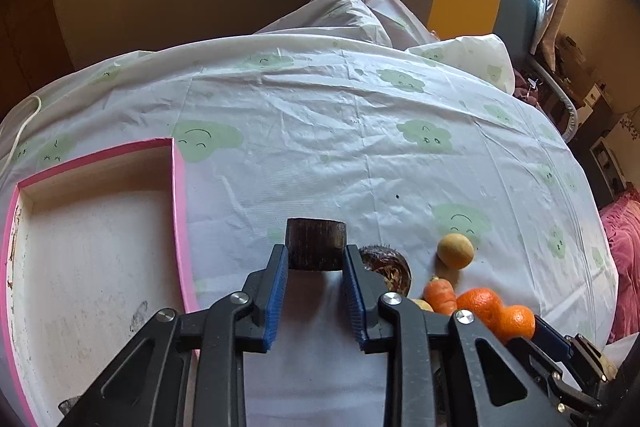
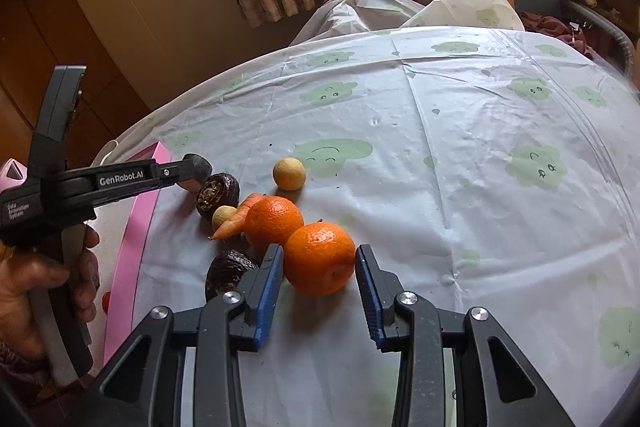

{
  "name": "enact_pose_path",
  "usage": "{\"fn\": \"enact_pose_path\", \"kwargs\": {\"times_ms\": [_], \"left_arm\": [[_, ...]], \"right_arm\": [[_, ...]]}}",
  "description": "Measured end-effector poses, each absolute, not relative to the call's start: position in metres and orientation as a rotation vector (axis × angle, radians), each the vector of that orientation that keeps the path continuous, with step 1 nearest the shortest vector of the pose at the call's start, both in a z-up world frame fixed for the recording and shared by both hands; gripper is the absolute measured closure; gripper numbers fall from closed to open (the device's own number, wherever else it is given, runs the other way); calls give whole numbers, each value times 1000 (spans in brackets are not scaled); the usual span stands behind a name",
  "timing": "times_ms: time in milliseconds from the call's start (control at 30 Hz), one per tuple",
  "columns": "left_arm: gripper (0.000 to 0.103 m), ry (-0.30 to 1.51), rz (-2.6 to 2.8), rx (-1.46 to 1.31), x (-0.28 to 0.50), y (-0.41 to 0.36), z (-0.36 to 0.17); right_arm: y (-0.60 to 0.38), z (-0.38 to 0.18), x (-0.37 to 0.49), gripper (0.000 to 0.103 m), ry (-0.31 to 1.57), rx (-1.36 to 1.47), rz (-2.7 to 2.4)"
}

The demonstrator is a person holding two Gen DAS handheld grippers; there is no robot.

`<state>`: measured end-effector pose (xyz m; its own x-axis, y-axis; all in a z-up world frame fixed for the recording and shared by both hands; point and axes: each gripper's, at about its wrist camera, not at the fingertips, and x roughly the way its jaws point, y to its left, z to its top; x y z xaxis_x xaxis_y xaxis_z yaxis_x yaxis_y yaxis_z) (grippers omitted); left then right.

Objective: Organize fruits
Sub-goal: 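Lift the root piece with the left gripper while the right gripper grasps a mandarin orange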

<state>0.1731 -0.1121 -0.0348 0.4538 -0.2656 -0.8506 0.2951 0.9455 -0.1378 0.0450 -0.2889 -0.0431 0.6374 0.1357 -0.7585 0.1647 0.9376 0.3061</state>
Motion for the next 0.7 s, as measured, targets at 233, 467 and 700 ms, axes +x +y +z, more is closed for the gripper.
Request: {"fn": "enact_pose_path", "kwargs": {"times_ms": [233,467,700], "left_arm": [[64,1098,-394,-4,168,-104,-44],[60,1094,-373,-31,169,-104,-46],[67,1075,-395,20,158,-106,-45]], "right_arm": [[-291,-46,44,54,887,390,-22],[-295,-47,43,46,885,405,-12],[-294,-45,44,60,877,378,4]]}}
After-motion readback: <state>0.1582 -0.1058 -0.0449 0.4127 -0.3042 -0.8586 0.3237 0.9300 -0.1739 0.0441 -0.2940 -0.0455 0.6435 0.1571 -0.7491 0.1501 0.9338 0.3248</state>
